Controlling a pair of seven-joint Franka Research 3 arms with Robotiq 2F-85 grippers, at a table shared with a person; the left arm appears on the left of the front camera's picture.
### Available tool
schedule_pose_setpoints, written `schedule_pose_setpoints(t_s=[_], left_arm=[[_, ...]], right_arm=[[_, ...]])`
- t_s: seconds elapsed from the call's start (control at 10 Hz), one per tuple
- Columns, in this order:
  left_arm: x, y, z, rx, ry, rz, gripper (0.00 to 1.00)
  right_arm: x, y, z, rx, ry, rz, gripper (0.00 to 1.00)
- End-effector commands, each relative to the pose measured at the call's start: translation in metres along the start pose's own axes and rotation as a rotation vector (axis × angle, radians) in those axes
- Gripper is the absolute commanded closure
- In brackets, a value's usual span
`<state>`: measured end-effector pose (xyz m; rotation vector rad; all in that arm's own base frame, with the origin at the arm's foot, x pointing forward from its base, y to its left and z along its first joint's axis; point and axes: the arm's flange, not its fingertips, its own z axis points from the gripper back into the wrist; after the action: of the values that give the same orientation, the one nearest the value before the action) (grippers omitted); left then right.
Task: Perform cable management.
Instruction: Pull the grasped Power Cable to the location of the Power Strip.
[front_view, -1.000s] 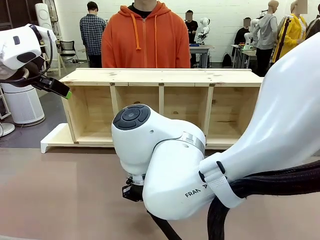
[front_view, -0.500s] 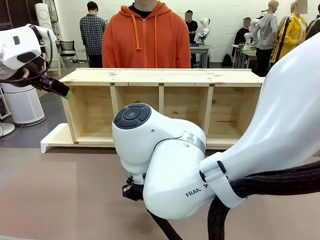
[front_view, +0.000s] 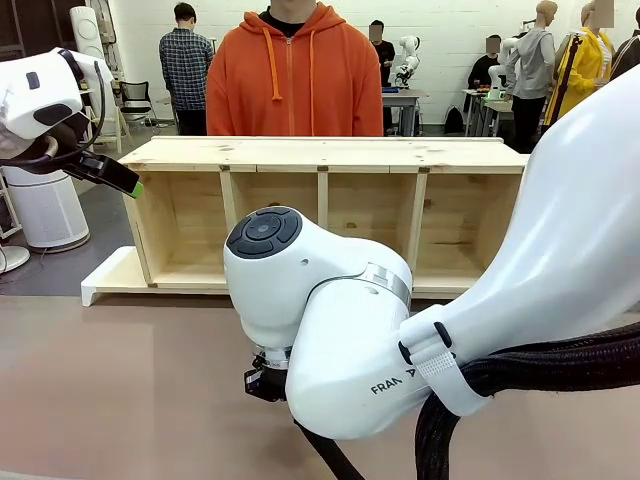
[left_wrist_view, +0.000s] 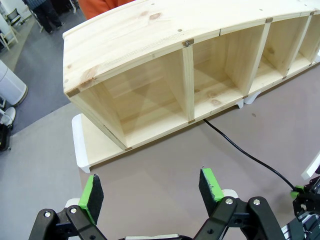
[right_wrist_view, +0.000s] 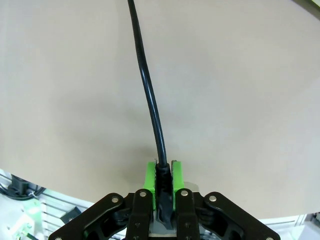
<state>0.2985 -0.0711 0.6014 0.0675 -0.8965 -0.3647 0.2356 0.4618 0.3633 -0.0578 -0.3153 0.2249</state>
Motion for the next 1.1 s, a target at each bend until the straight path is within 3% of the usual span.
schedule_pose_setpoints(t_s=[0.0, 0.5, 1.0], left_arm=[[0.0, 0.0, -0.001, 0.003, -0.008, 0.011, 0.0], [0.0, 0.0, -0.001, 0.003, -0.008, 0.011, 0.0], [0.0, 0.0, -0.001, 0.003, -0.008, 0.011, 0.0]], right_arm=[[-0.013, -0.012, 0.009, 0.011, 0.003, -0.014, 0.84], [-0.064, -0.076, 0.054, 0.033, -0.07, -0.168, 0.84], [-0.085, -0.161, 0.084, 0.026, -0.152, -0.403, 0.84]])
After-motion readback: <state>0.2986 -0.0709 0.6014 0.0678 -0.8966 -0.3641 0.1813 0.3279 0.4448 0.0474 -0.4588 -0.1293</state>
